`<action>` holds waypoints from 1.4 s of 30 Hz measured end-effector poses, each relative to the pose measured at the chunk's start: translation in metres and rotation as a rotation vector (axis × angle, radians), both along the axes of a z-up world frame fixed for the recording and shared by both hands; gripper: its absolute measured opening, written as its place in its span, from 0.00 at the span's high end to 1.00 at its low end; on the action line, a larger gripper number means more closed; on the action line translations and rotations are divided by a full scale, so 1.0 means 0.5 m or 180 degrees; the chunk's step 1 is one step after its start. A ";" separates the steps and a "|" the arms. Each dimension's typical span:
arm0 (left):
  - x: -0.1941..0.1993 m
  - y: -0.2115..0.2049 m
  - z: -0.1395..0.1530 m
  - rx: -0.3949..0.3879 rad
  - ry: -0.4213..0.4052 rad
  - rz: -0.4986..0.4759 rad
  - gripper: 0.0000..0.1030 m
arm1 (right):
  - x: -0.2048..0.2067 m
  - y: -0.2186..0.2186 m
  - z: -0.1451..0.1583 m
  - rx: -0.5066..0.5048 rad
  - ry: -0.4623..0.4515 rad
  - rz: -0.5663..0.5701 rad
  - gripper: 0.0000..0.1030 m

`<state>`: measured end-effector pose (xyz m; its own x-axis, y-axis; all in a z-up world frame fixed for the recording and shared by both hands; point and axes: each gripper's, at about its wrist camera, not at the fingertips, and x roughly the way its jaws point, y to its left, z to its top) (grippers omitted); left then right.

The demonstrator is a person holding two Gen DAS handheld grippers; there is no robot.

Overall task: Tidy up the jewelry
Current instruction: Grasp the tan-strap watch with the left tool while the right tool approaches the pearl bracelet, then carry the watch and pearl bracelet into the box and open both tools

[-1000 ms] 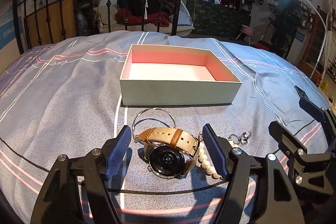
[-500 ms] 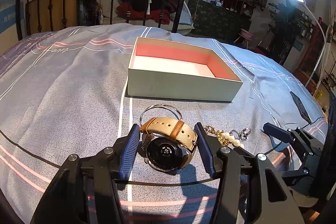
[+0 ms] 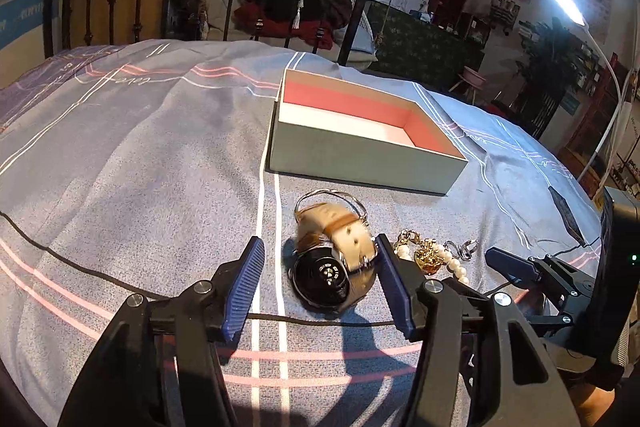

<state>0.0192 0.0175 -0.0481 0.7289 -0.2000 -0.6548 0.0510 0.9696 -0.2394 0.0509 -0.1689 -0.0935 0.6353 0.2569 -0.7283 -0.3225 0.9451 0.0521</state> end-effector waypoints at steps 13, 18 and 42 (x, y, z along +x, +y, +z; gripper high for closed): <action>0.008 -0.010 0.010 0.0153 -0.0133 -0.0130 0.74 | 0.000 -0.001 -0.001 -0.0019 -0.0005 0.0021 0.29; 0.006 -0.038 0.019 0.0326 -0.0213 -0.0237 0.83 | -0.005 0.005 0.003 -0.0030 -0.0015 0.0124 0.61; 0.016 -0.047 0.085 0.0293 -0.0437 -0.0258 0.83 | 0.018 0.006 0.156 0.0215 -0.0536 0.0460 0.90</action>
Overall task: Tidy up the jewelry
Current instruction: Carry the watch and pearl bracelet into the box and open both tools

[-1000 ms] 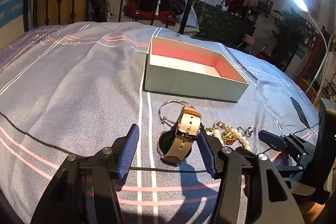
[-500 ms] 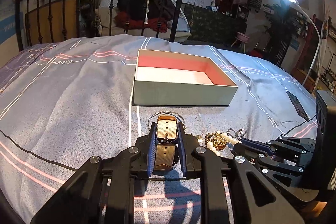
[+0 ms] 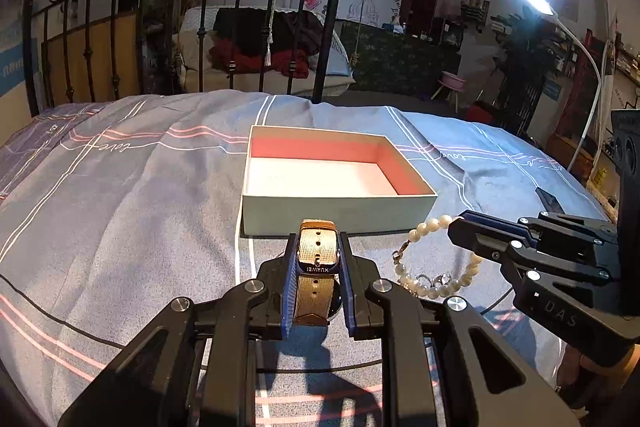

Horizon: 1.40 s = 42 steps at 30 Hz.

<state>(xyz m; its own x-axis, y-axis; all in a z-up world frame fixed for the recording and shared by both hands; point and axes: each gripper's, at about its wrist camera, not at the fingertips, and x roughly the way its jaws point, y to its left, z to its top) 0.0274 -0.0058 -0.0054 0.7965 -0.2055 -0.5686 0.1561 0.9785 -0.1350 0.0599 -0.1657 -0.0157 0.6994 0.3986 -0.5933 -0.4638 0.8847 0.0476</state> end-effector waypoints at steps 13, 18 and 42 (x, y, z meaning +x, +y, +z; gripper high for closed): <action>0.116 -0.005 0.084 -0.0061 -0.0153 -0.0026 0.83 | 0.118 0.004 0.099 0.0117 -0.0200 0.0030 0.90; 0.191 -0.008 0.089 -0.0114 -0.0040 -0.0013 0.83 | 0.199 0.022 0.101 0.0160 -0.0132 0.0000 0.90; 0.342 -0.042 -0.040 0.0289 0.0486 0.0030 0.82 | 0.357 0.056 -0.112 -0.0192 0.0610 -0.0197 0.90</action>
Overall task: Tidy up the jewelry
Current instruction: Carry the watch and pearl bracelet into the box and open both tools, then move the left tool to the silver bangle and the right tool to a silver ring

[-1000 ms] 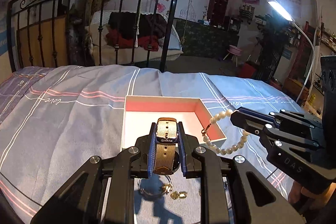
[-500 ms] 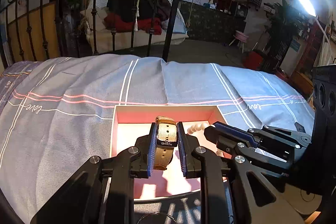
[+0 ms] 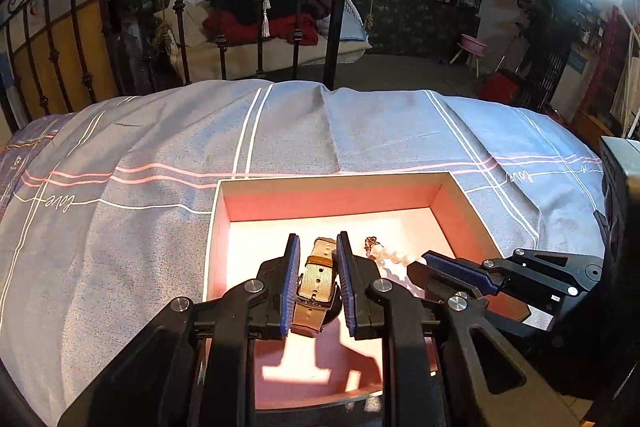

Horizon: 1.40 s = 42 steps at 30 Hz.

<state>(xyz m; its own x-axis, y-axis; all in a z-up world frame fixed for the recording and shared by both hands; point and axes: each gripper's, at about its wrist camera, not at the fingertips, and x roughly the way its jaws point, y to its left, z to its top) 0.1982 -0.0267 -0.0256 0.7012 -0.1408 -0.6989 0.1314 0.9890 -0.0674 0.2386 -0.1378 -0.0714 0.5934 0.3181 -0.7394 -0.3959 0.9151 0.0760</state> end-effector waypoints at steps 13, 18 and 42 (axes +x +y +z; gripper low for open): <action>-0.070 0.029 0.084 -0.0258 -0.0328 -0.0030 0.33 | -0.090 -0.049 0.088 0.0010 -0.0445 -0.0167 0.35; -0.171 0.057 0.114 -0.0273 -0.0566 -0.0071 0.19 | -0.198 -0.121 0.129 0.0244 -0.0702 -0.0357 0.06; -0.217 0.029 -0.089 -0.0167 0.0267 0.0017 0.21 | -0.353 -0.134 -0.053 0.0119 -0.0158 -0.0236 0.27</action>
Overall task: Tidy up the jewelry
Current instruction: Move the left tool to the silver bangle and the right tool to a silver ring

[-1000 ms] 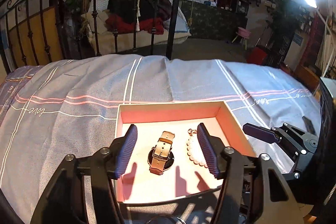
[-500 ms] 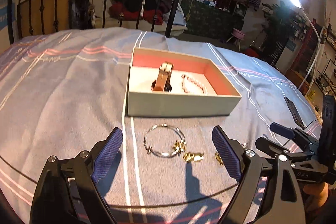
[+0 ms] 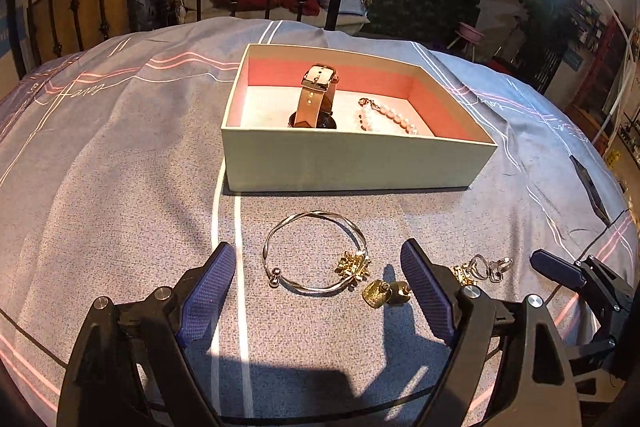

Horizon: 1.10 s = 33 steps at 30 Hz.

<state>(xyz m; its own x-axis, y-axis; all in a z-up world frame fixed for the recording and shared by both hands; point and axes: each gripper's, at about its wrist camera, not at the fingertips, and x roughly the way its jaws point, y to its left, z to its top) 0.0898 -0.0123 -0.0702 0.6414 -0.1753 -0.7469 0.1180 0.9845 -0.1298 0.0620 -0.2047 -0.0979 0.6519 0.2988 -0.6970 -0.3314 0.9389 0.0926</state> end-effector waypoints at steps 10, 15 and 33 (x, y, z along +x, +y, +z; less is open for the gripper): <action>0.021 -0.006 -0.009 0.0118 0.0067 0.0014 0.30 | 0.000 0.007 0.000 0.0021 -0.0006 0.0031 0.22; 0.024 -0.014 -0.008 0.0248 0.0046 -0.0001 0.45 | 0.000 0.008 -0.001 0.0026 -0.0007 0.0031 0.22; -0.010 0.005 -0.001 0.0017 -0.0082 0.0039 0.49 | 0.056 0.015 0.017 0.0097 0.0204 0.0489 0.71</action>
<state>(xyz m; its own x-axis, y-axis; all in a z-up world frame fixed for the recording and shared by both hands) 0.0846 -0.0096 -0.0705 0.6625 -0.1634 -0.7310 0.1091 0.9866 -0.1217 0.0901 -0.1970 -0.0895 0.5514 0.4132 -0.7247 -0.4632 0.8742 0.1459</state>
